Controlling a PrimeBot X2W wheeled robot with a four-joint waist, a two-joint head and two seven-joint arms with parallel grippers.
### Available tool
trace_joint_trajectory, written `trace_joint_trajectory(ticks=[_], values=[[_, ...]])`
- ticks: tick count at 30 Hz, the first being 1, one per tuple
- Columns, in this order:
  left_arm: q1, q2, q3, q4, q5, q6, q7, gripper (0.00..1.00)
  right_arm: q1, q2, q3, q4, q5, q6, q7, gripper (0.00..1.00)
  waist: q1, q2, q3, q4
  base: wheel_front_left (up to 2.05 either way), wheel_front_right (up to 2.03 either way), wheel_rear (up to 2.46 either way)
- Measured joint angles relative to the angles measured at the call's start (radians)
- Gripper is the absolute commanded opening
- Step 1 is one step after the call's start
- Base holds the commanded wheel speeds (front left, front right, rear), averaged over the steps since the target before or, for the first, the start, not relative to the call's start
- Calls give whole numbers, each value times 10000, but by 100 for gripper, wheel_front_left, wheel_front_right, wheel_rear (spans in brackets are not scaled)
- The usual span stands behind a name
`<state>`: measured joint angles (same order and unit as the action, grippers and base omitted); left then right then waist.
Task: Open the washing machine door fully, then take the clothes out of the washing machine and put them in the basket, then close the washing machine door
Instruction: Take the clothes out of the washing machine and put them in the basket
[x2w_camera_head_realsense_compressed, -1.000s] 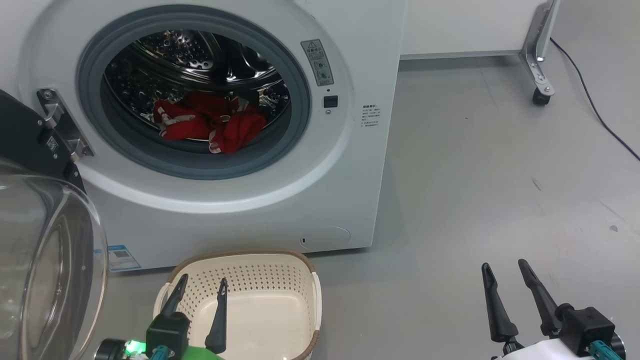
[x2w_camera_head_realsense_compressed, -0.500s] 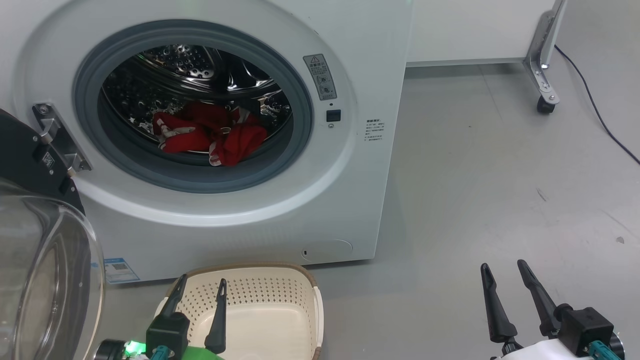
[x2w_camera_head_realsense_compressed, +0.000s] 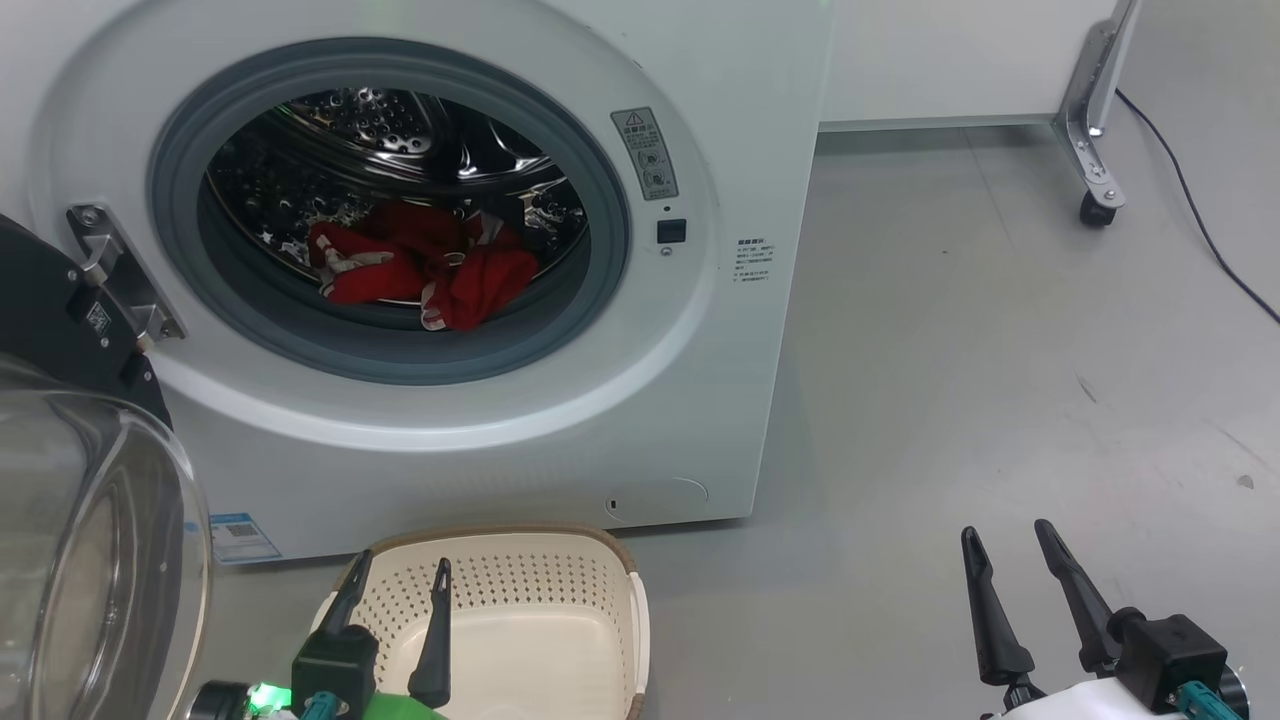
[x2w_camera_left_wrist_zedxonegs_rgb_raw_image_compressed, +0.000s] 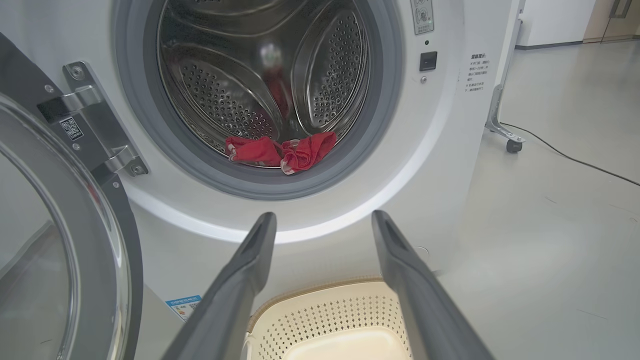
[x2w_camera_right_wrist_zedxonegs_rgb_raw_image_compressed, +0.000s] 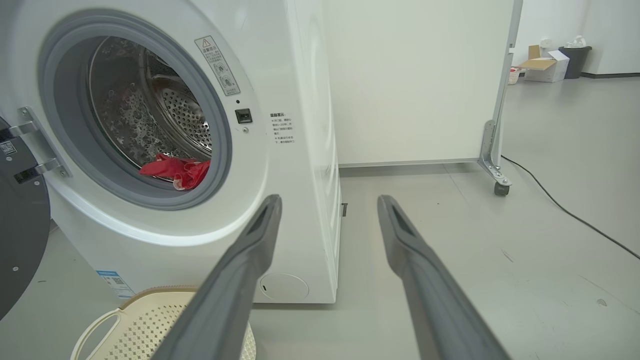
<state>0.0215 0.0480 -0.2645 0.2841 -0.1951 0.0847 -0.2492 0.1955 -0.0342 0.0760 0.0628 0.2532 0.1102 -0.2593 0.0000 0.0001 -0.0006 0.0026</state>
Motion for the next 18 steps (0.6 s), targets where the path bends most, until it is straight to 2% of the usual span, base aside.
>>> trace_joint_trajectory(ticks=[8, 18], values=[[-7, 0, -59, -48, -58, 15, 0, 100, 12, 0, -13, -105, 0, 0, 0, 100, 0, 0, 183, 54, 0, 0, 0], [-344, 0, -75, -222, -180, 40, 13, 100, -44, 0, -4, -387, -44, 4, 0, 100, 0, -1, 932, 127, 0, 0, 0]])
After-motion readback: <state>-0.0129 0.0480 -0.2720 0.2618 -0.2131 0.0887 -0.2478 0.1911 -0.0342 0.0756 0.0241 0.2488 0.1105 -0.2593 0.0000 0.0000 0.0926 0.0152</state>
